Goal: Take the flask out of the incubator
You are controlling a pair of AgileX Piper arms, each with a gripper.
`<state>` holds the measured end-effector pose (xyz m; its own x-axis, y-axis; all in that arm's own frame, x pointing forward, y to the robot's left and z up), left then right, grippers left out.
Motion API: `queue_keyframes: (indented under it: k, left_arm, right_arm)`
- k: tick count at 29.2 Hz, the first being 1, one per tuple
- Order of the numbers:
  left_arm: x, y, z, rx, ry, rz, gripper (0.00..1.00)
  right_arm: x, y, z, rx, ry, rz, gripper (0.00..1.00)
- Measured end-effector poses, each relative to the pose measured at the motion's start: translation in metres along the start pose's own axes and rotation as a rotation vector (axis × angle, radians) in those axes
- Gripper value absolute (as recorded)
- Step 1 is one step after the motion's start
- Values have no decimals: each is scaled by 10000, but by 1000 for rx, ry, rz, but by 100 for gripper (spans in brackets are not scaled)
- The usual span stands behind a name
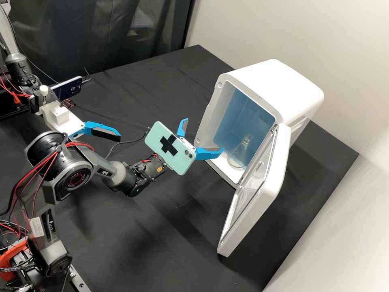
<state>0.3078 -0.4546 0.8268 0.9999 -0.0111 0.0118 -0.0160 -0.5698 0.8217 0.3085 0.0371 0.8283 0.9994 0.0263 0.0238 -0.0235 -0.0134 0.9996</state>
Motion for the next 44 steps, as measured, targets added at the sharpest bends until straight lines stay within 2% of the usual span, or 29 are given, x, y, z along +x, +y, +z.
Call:
queue_keyframes:
  k: [11, 15, 18, 19, 22, 27, 32, 40, 43, 44]
  left_arm:
    - [3, -9, -2, 0, 1, -3, 100]
    - [80, -80, -24, 4, 13, -21, 100]
    - [153, -140, -55, 15, 37, -34, 100]
    - [185, -176, -78, 15, 51, -43, 100]
    - [256, -220, -172, 25, 84, -64, 100]
    - [340, -272, -382, -5, 174, -91, 100]
    - [374, -306, -538, -14, 224, -115, 100]
    - [321, -297, -810, -27, 304, -149, 100]
    - [293, -261, -947, -41, 352, -167, 100]
    - [277, -248, -984, -52, 366, -172, 100]
  right_arm:
    - [0, 0, 0, 0, 0, 0, 100]
    - [0, 0, 0, 0, 0, 0, 100]
    - [0, 0, 0, 0, 0, 0, 100]
    - [0, 0, 0, 0, 0, 0, 100]
    - [0, 0, 0, 0, 0, 0, 100]
    - [0, 0, 0, 0, 0, 0, 100]
    - [0, 0, 0, 0, 0, 0, 100]
    - [0, 0, 0, 0, 0, 0, 100]
    - [0, 0, 0, 0, 0, 0, 100]
    - [0, 0, 0, 0, 0, 0, 100]
